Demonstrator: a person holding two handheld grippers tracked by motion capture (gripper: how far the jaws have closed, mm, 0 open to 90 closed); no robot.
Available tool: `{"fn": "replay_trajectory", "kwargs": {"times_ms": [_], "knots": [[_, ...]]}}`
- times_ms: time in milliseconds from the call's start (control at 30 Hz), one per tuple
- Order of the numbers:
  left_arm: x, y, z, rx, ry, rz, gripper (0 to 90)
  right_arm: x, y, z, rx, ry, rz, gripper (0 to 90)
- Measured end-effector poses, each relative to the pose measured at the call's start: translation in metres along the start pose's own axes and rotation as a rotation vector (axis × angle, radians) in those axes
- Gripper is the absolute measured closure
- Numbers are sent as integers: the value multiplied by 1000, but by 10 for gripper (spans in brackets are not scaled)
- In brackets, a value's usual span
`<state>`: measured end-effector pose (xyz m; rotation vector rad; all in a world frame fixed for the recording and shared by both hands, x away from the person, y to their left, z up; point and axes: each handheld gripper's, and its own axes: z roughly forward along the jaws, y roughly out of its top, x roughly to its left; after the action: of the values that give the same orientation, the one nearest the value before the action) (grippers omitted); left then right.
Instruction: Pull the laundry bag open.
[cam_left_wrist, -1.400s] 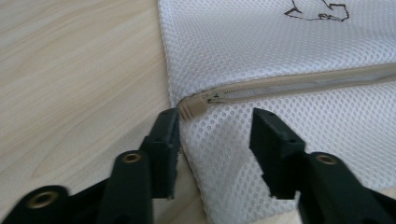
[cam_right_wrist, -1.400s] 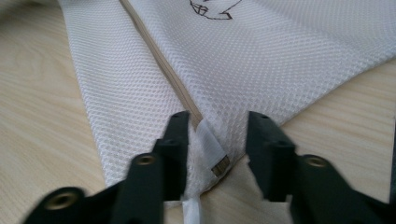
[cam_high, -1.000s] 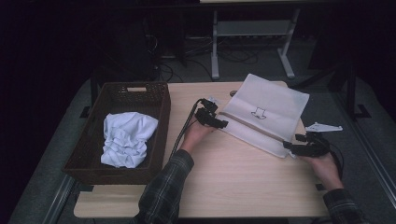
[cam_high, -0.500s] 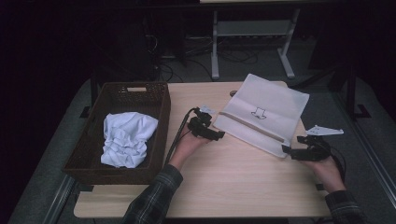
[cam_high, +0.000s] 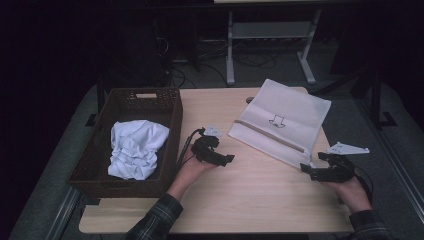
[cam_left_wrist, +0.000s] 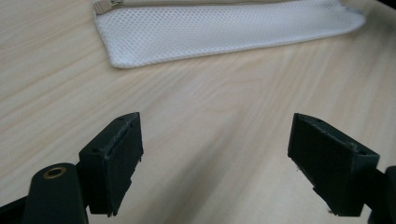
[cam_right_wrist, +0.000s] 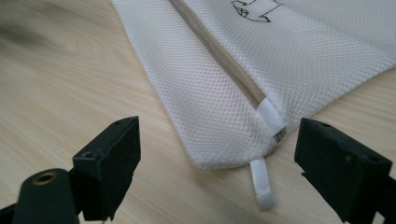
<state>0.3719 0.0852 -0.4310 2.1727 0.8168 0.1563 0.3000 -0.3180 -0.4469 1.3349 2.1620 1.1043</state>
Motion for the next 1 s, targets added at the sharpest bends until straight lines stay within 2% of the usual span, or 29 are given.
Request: {"fn": "replay_trajectory", "kwargs": {"times_ms": [233, 300, 467, 633, 767, 833, 900, 1000], "knots": [[-9, -12, -14, -7, -1, -1, 177, 12, -5, -8, -21, 1, -5, 132], [-15, -23, -22, -26, 19, 7, 177, 20, -8, -12, -30, 3, -8, 133], [-23, -35, -28, -23, 30, 16, 177, 33, -11, -14, -45, 27, -13, 133], [-31, -43, -34, -19, 52, 32, 177, 44, -10, -11, -49, 47, -29, 133], [-35, -49, -39, -29, 48, 25, 177, 52, -10, -6, -46, 57, -48, 133], [-37, -53, -39, -26, 71, 28, 178, 57, -10, -3, -46, 63, -63, 133], [-38, -55, -39, -8, 81, 37, 186, 60, -10, -2, -44, 69, -68, 133], [-40, -61, -40, -7, 91, 42, 174, 69, -10, 1, -45, 85, -78, 133]]}}
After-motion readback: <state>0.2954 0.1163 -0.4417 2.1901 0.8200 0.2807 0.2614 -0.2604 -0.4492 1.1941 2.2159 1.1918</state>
